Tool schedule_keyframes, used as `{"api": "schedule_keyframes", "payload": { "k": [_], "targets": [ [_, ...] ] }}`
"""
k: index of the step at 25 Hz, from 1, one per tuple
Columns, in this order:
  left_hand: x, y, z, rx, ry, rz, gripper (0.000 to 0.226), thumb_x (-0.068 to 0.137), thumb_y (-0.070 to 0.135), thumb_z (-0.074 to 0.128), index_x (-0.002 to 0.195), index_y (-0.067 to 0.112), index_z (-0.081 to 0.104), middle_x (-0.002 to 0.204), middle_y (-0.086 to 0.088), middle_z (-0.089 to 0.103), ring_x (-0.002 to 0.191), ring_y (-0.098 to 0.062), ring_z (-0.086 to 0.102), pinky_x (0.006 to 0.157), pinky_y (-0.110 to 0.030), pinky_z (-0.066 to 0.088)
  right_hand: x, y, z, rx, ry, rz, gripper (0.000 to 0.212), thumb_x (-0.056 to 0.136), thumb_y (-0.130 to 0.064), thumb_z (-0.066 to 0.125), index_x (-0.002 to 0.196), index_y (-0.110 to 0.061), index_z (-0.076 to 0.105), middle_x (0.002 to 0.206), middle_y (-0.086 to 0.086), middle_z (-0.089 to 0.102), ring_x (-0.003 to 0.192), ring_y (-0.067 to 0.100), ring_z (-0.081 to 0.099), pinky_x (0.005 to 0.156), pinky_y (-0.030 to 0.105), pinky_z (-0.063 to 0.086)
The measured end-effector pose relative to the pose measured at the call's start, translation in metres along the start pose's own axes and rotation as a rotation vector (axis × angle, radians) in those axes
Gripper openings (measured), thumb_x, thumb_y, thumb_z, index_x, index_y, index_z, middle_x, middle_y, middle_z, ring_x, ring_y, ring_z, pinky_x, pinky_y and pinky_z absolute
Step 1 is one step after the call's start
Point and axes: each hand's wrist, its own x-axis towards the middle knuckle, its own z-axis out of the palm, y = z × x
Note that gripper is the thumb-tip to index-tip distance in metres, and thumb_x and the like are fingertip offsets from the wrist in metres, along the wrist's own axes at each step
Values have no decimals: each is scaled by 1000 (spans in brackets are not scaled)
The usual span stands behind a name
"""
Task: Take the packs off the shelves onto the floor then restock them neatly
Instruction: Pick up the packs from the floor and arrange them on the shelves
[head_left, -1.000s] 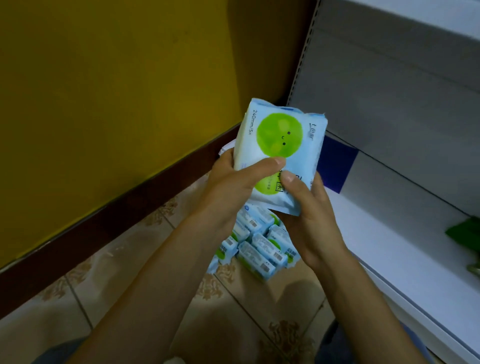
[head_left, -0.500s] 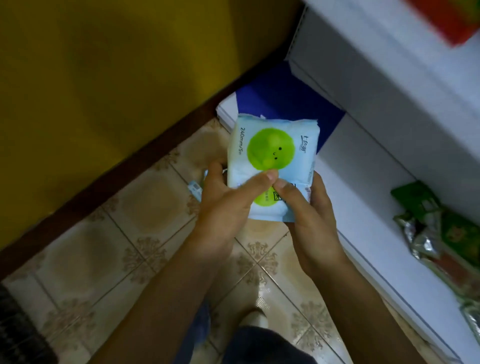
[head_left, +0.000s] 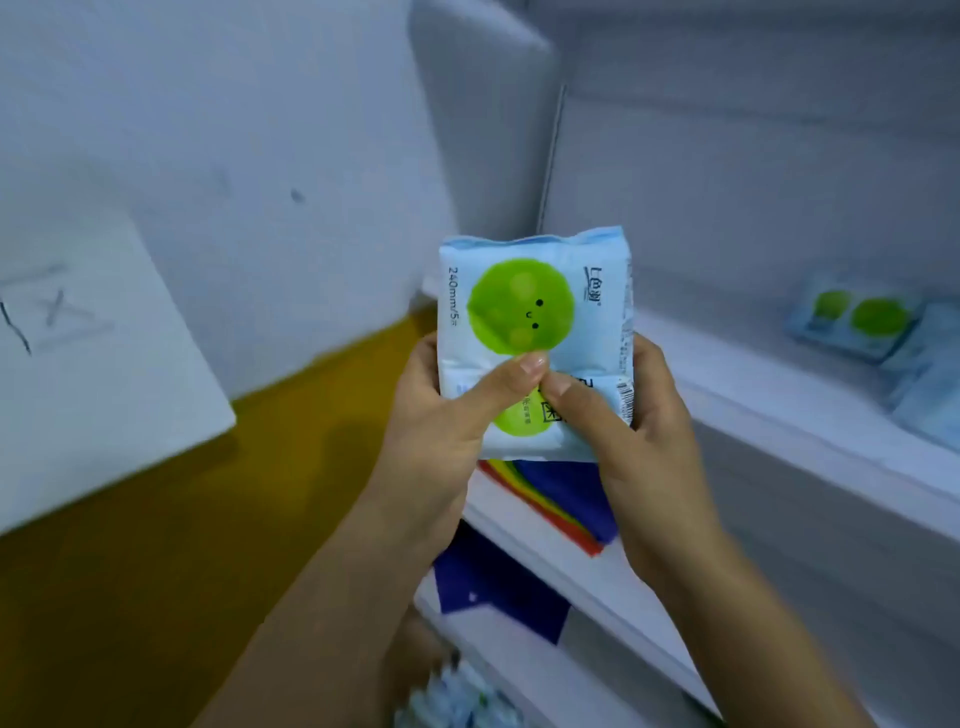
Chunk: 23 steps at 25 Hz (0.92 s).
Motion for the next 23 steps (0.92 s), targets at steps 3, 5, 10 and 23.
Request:
{"api": "schedule_keyframes", "payload": {
  "k": [3,5,10,23],
  "targets": [
    [10,51,26,27,-67,83,72,65,11,78,130,9,49,117,-12,67,97,-24,70,72,-33,59,9,-52,3,-22,70,-116,44,83,-8,68,121,-26,53,98,-8,72,84,6,70,64,16,52],
    [20,72,33,144,-67,213,94,58,15,80,141,26,35,129,2,58,101,-7,67,73,-23,57,10,-72,0,-89,137,-200,49,82,-6,70,122,-29,51,103,-7,69,86,4,69,65,16,53],
    [38,79,39,466,-338,305,59,61,22,82,110,32,52,98,23,65,94,-5,65,67,-19,55,-4,-83,-24,-253,147,-271,56,82,-17,74,129,-30,47,113,-15,64,99,2,65,70,18,54],
    [27,-10,195,793,-452,564,53,55,51,79,90,33,44,123,25,47,116,-2,44,94,-22,42,-51,-110,-218,-58,554,-96,35,80,-29,62,110,-12,66,103,4,73,97,21,69,86,39,56]
  ]
}}
